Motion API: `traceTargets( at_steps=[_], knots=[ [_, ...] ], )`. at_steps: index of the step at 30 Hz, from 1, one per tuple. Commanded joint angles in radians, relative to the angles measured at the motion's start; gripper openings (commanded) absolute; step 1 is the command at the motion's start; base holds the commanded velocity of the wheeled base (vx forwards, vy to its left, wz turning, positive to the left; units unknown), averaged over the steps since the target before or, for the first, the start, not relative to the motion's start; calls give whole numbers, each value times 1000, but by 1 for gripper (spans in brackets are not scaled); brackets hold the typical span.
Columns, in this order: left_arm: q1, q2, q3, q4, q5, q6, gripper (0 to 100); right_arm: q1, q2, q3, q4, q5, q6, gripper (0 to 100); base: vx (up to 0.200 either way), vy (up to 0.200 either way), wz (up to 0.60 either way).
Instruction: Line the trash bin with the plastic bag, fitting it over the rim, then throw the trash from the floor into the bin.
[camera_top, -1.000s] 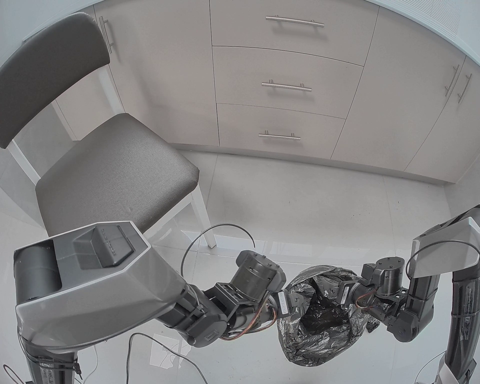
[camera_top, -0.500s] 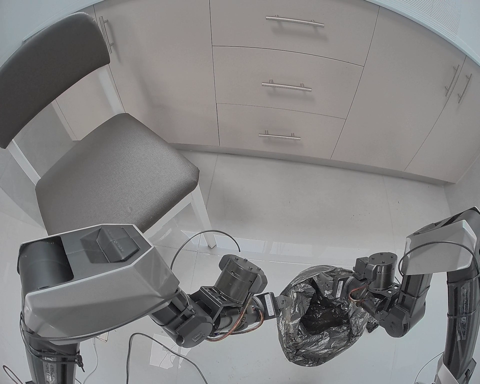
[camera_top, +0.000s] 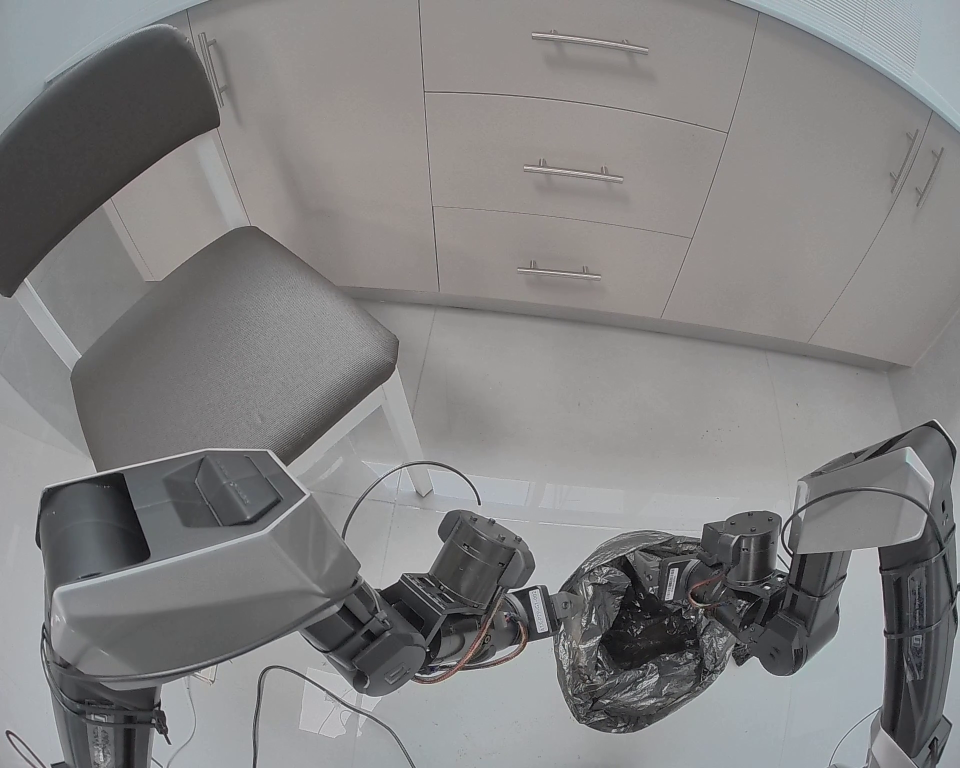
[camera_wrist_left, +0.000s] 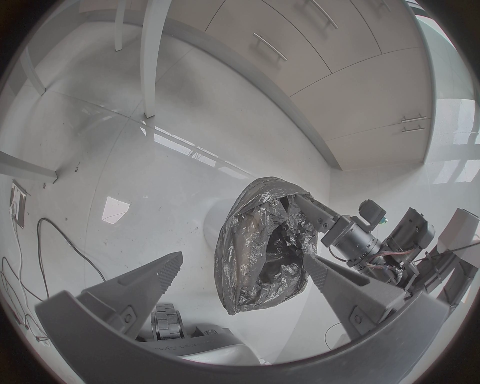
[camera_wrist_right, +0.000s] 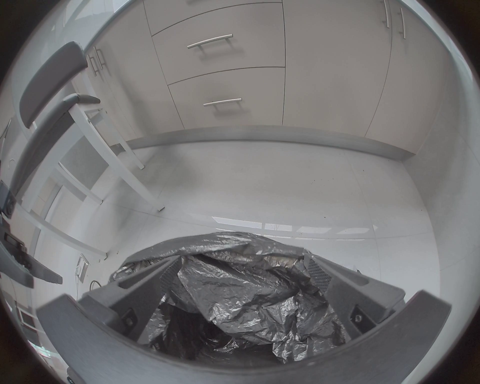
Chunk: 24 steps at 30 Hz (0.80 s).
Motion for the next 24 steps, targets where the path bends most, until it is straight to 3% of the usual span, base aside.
traceTargets(
  at_steps=[1, 12, 24],
  knots=[
    [0, 4, -2, 0, 0, 0, 100, 1, 47, -18, -2, -16, 0, 100, 0, 0, 0],
    [-3, 7, -3, 0, 3, 3, 100, 7, 47, -125, 12, -46, -9, 100, 0, 0, 0],
    [-3, 13, -2, -2, 4, 27, 100, 10, 41, -132, 12, -51, -32, 100, 0, 0, 0]
  ],
)
